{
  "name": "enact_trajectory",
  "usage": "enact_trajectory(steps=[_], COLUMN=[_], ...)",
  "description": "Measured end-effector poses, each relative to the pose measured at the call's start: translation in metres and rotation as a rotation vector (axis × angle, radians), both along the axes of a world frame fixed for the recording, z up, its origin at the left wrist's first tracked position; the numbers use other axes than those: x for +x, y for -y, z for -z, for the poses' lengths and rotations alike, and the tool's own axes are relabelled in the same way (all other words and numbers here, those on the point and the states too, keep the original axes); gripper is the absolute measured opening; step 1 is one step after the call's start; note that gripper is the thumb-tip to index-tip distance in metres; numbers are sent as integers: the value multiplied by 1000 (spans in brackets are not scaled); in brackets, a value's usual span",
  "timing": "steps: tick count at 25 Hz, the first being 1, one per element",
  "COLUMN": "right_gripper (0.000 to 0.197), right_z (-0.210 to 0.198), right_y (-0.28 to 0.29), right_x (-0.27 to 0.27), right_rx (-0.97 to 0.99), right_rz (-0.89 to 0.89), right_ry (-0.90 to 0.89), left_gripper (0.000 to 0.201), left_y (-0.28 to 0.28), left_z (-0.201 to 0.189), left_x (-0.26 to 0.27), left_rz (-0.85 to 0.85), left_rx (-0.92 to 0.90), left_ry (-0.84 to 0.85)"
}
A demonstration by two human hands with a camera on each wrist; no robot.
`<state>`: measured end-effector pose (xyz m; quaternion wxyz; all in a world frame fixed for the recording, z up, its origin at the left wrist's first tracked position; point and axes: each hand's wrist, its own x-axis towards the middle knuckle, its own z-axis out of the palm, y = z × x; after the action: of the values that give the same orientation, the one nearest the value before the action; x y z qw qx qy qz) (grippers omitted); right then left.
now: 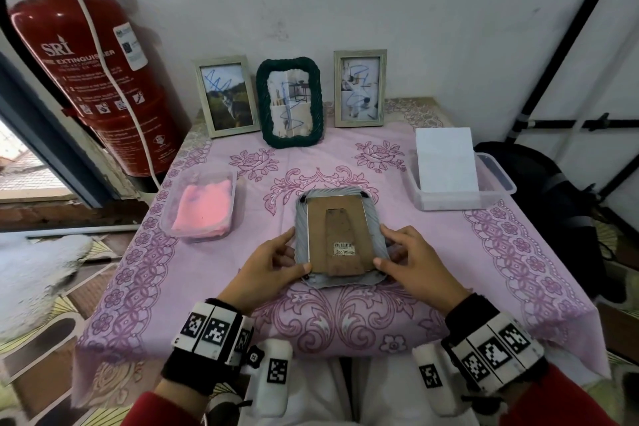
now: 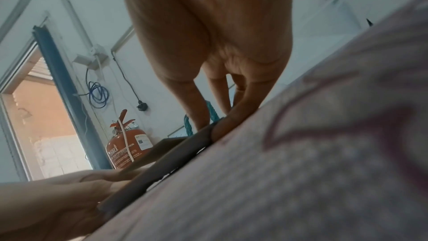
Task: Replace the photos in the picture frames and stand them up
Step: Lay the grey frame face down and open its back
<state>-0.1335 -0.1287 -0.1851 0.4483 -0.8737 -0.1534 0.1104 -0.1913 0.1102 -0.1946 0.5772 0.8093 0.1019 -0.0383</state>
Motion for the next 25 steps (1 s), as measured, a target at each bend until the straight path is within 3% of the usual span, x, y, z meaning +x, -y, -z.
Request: enact_trajectory(steps=[9,12,16,21,25], right_gripper=[56,50,36,33,34], right_z=[20,26,29,30,31], right_y=[3,7,6,5,6], right_x=[-4,-8,-8,-7,-7], right_rx=[173,198,186,202,201], right_rz=[86,66,73,72,77], right_ry=[38,93,161,167,164], left_gripper=[73,58,32,8,14], left_y=[3,7,21,40,44], left_z=[-1,-7,-11,-13,-15], left_x=[-5,-7,-9,-7,-2], left_rz=[-69,-40,-109,-190,-214], left_rx=[-70,7,117,301,301], left_ry=[44,67,41,54,-10])
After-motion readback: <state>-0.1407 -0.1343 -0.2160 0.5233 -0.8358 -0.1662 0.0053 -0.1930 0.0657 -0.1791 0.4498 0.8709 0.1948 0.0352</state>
